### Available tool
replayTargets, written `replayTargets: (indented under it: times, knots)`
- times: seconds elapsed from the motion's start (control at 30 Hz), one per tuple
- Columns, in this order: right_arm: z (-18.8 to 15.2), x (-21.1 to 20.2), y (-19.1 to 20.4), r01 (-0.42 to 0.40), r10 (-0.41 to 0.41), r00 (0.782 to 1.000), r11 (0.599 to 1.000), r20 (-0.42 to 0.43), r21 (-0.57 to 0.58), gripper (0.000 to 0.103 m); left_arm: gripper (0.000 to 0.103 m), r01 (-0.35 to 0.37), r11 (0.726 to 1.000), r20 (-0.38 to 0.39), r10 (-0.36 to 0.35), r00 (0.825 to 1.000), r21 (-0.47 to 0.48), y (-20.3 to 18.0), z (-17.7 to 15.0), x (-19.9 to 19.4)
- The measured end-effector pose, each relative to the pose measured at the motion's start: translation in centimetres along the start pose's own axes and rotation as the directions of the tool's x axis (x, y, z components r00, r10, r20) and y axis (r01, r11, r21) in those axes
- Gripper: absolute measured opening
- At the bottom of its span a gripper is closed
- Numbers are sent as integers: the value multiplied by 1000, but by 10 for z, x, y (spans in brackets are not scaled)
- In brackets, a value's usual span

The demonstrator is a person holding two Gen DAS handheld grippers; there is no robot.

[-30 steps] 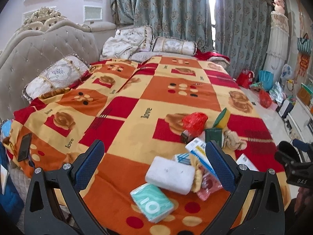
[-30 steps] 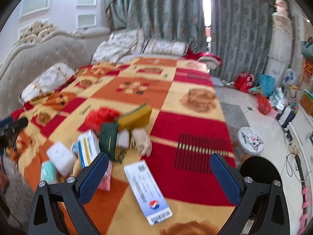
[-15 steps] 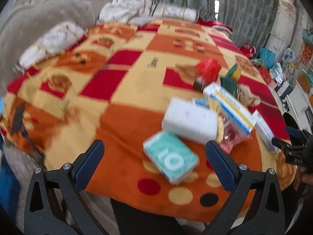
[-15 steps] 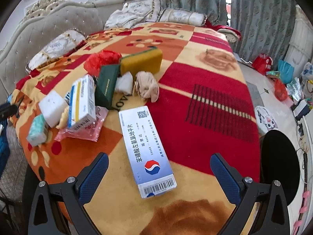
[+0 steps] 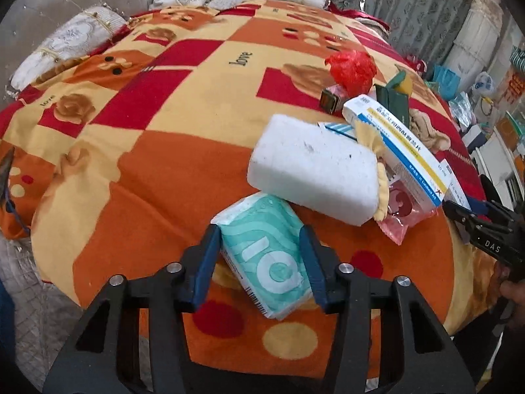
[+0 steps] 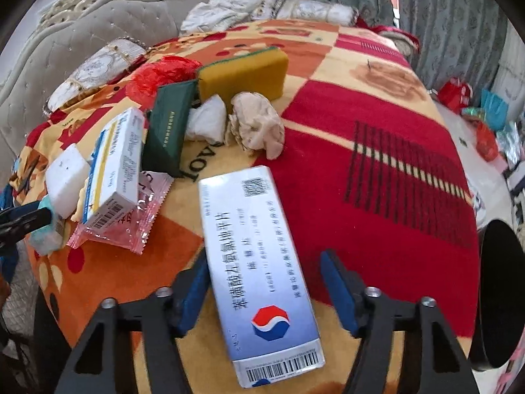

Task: Collect trash
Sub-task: 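Grasp the teal tissue pack with the left tool while the right tool grasps the white medicine box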

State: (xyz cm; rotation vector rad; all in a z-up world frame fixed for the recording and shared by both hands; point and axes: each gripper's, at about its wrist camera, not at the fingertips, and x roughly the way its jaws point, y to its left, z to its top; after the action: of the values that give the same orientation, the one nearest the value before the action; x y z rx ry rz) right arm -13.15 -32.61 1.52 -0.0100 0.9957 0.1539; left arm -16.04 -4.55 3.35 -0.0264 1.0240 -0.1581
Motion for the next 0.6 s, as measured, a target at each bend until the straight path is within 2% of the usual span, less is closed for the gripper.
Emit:
replayTargets:
  times: [0.1, 0.2, 0.3, 0.47, 0.6]
  knots:
    - [-3, -8, 1, 1, -1, 1000, 1000, 25, 1, 48, 19, -16, 1000, 1, 16, 1000, 11, 0, 3, -1]
    - [-5, -21, 1, 8, -8, 998, 1000, 60, -4, 48, 12, 16, 1000, -2, -16, 1000, 2, 3, 5, -9]
    - [-2, -33, -2, 12, -13, 996, 1000, 88, 6, 48, 7, 31, 999, 18, -31, 999, 14, -1, 8, -20]
    - [1, -48, -5, 18, -20, 993, 1000, 115, 18, 48, 6, 65, 997, 34, -66, 997, 32, -7, 9, -40]
    - [-2, -54, -7, 4, -8, 993, 999, 120, 31, 48, 7, 23, 1000, 11, -23, 1000, -7, -1, 4, -37]
